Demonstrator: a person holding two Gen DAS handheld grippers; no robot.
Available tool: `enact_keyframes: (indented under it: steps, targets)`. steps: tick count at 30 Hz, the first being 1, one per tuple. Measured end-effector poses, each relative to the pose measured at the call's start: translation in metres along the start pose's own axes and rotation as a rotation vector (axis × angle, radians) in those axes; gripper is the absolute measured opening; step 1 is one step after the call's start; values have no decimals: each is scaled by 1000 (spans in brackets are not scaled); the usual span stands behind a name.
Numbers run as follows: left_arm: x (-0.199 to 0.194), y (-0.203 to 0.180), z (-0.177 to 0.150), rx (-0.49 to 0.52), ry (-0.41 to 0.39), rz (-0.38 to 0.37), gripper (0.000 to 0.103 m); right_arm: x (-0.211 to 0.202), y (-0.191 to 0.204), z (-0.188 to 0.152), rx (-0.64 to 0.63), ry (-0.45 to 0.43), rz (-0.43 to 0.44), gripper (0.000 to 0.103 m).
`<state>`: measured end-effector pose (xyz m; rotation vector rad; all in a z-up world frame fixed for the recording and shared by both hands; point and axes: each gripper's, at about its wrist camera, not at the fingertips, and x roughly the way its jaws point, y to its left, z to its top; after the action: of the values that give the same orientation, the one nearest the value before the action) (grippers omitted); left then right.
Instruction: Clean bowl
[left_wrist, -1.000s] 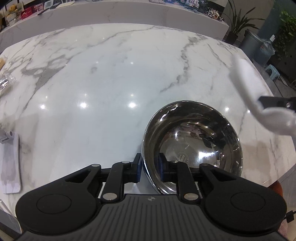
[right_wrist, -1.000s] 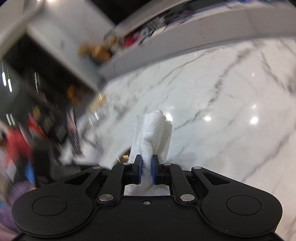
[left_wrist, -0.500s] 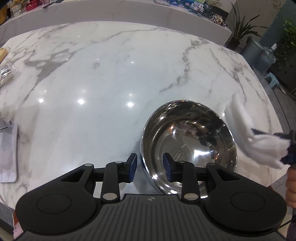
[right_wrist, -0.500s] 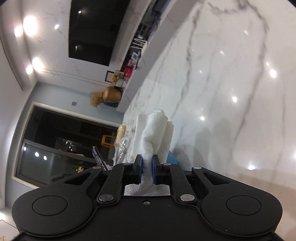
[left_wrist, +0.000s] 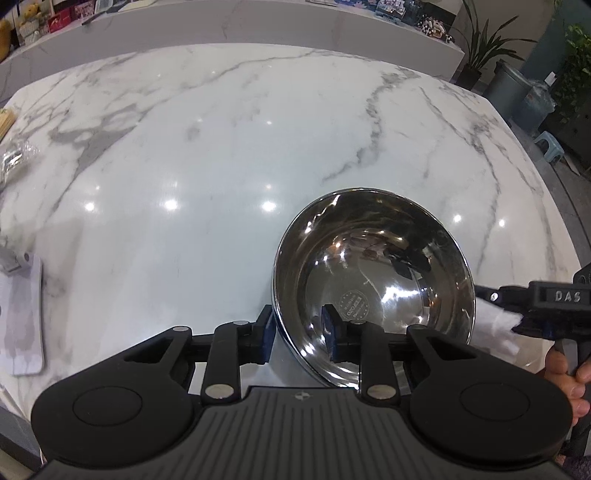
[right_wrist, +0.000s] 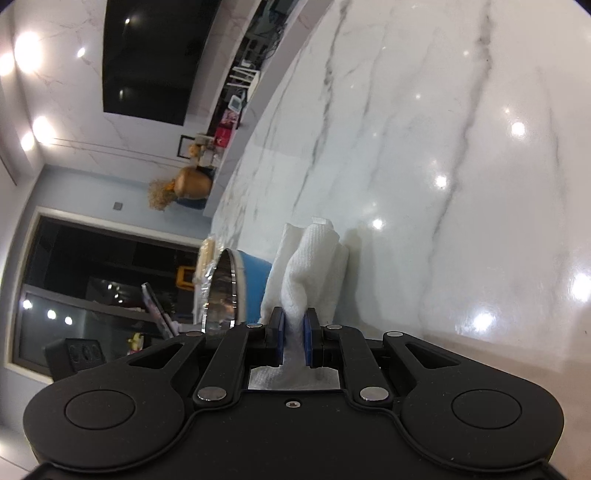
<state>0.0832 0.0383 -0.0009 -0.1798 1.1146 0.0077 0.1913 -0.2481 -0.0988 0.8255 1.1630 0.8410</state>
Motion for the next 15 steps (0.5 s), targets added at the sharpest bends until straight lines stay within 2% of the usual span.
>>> enact_keyframes:
  steps: [5,9,15]
  targets:
    - [7,-3,12,12,-6,26,25,4,4,-7,-50,10,-74,10]
    - [9,-1,14,-9,-4,21,25,8,3,-10,-40,-5,-75,10]
    - [6,3,7,-62,9,16,36,16,2,-18,-30,-27,-80,10]
